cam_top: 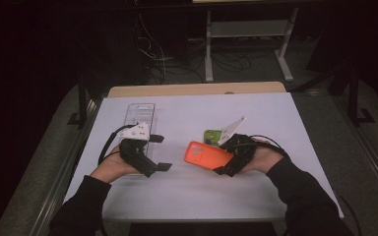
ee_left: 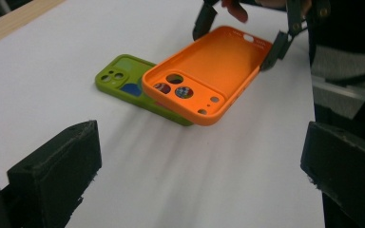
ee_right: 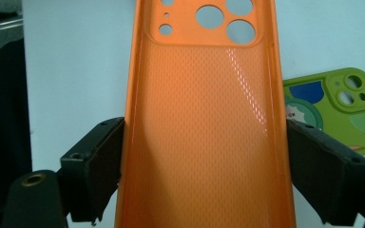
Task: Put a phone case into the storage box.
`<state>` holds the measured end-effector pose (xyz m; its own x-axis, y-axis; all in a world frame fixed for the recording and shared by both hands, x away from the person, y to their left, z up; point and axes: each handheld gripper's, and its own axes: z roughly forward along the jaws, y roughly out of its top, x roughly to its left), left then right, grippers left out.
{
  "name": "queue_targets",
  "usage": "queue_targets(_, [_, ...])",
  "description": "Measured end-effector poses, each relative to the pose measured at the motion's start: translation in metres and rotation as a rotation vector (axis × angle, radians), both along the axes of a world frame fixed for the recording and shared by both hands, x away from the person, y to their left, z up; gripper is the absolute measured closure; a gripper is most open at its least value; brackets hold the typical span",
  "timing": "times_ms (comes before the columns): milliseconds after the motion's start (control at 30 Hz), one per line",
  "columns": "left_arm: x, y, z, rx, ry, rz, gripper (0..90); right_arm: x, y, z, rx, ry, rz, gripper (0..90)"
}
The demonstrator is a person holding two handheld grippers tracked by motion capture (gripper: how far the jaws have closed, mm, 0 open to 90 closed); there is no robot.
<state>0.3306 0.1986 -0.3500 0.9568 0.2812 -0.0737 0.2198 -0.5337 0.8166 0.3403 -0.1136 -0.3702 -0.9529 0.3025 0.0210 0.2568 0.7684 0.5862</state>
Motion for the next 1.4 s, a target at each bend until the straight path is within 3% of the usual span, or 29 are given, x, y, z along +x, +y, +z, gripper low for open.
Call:
queue_targets(267, [0.01, -0.028, 0.013, 0.047, -0.008, -0.096, 0.0, 0.003, -0.005, 0.012, -0.02, 0.023, 0.064, 15.7])
queue_targets(400, [0.013, -0.04, 0.018, 0.046, -0.003, -0.132, 0.0, 0.001, -0.001, 0.017, -0.023, 0.037, 0.094, 15.7])
queue_targets(467, [0.012, -0.046, 0.019, 0.066, -0.003, -0.162, 0.0, 0.0, 0.001, 0.019, -0.031, 0.028, 0.116, 15.7])
queue_targets(600, [0.014, -0.053, 0.02, 0.089, 0.002, -0.205, 0.0, -0.001, 0.007, 0.02, -0.012, 0.061, 0.147, 15.7])
queue_targets(933, [0.019, -0.066, 0.018, 0.199, 0.005, -0.306, 0.0, -0.001, 0.021, 0.028, -0.029, 0.045, 0.212, 15.6])
queue_targets(1300, [0.019, -0.08, 0.009, 0.291, 0.032, -0.361, 0.0, -0.002, 0.03, 0.042, -0.038, 0.032, 0.236, 15.7])
queue_targets(1400, [0.02, -0.079, 0.008, 0.286, 0.04, -0.356, 4.0, -0.001, 0.03, 0.042, -0.044, 0.035, 0.239, 15.7])
